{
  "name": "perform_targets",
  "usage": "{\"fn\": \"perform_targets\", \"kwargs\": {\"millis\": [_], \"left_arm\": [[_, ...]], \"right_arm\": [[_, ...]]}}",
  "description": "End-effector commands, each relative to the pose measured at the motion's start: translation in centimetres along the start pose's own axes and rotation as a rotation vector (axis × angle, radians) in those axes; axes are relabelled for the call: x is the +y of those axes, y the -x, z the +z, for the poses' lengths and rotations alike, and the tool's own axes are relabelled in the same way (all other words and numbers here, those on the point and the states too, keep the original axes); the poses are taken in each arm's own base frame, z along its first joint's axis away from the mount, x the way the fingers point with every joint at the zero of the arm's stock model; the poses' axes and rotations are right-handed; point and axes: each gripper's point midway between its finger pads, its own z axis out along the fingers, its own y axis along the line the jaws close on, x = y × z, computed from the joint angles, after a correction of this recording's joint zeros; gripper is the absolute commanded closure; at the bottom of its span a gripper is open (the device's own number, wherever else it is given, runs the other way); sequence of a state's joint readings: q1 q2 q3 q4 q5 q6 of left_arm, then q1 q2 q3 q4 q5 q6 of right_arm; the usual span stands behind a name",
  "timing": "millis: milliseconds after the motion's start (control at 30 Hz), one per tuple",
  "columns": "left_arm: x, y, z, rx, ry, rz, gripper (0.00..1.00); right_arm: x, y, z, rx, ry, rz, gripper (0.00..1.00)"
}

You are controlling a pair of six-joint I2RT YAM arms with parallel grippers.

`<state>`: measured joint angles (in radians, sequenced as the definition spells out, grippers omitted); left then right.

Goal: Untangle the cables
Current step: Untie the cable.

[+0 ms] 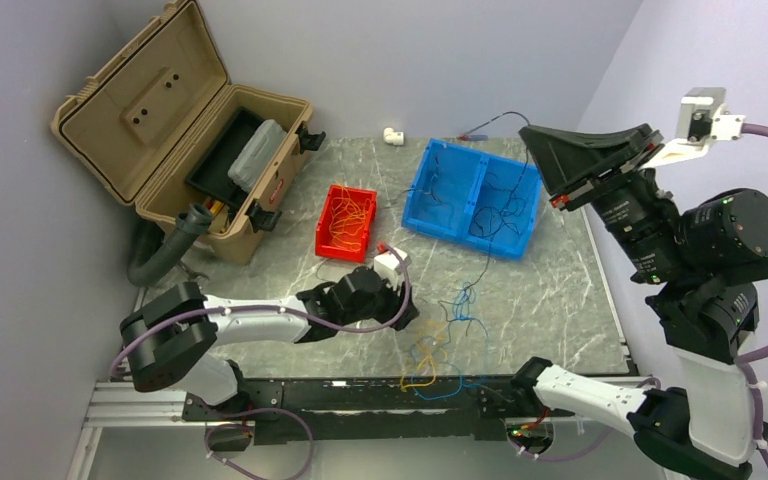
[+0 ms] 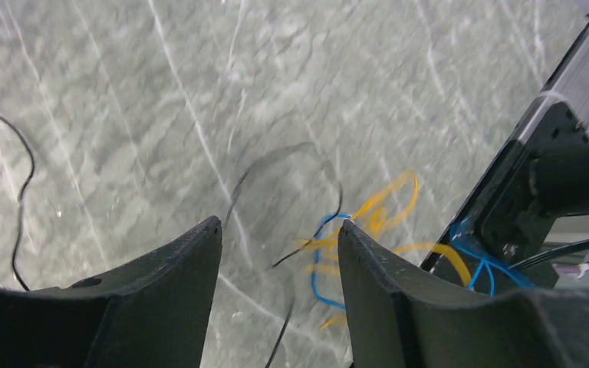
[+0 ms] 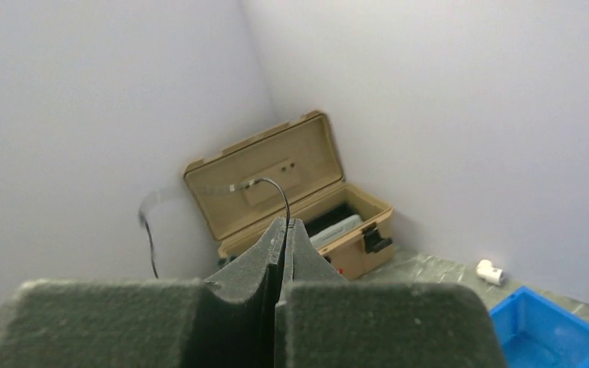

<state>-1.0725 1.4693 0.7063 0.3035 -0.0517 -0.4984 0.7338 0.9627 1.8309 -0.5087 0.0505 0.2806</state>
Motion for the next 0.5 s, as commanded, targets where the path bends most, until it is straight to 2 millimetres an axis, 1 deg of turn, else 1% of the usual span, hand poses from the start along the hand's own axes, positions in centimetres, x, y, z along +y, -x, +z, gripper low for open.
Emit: {"fn": "perform_targets", "kwargs": {"millis": [0, 100, 167, 200, 333, 400, 467], "left_arm": [[-0.2, 0.1, -0.6, -0.062, -0.012, -0.051, 0.4], [0.5, -0.2, -2.0, -0.075, 0.009, -0.046, 0.41], [0.8, 0.2, -3.1, -0.089, 0.023, -0.035, 0.41], [0.9, 0.4, -3.6, -0.096, 0.026, -0.029, 0.41], [0.2, 2.6, -6.2, -0.153, 0.01, 0.003, 0.38], [-0.2, 3.7, -7.2, -0.18, -0.006, 0.027, 0.35], [-1.2, 5.0, -8.0, -0.212, -0.042, 0.056, 0.29]], "right_arm": [[-2.0, 2.3, 0.0, -0.087, -0.118, -0.033, 1.0], [-2.7, 2.2, -0.2, -0.089, -0.154, -0.04, 1.0], [-3.1, 1.9, -0.5, -0.086, -0.174, -0.045, 1.0], [-3.4, 1.5, -0.5, -0.076, -0.184, -0.048, 1.0], [-4.4, 0.4, -0.7, -0.058, -0.227, -0.061, 1.0], [-4.6, 0.1, -0.7, -0.052, -0.236, -0.063, 1.0], [-4.6, -0.2, -0.7, -0.046, -0.235, -0.059, 1.0]]}}
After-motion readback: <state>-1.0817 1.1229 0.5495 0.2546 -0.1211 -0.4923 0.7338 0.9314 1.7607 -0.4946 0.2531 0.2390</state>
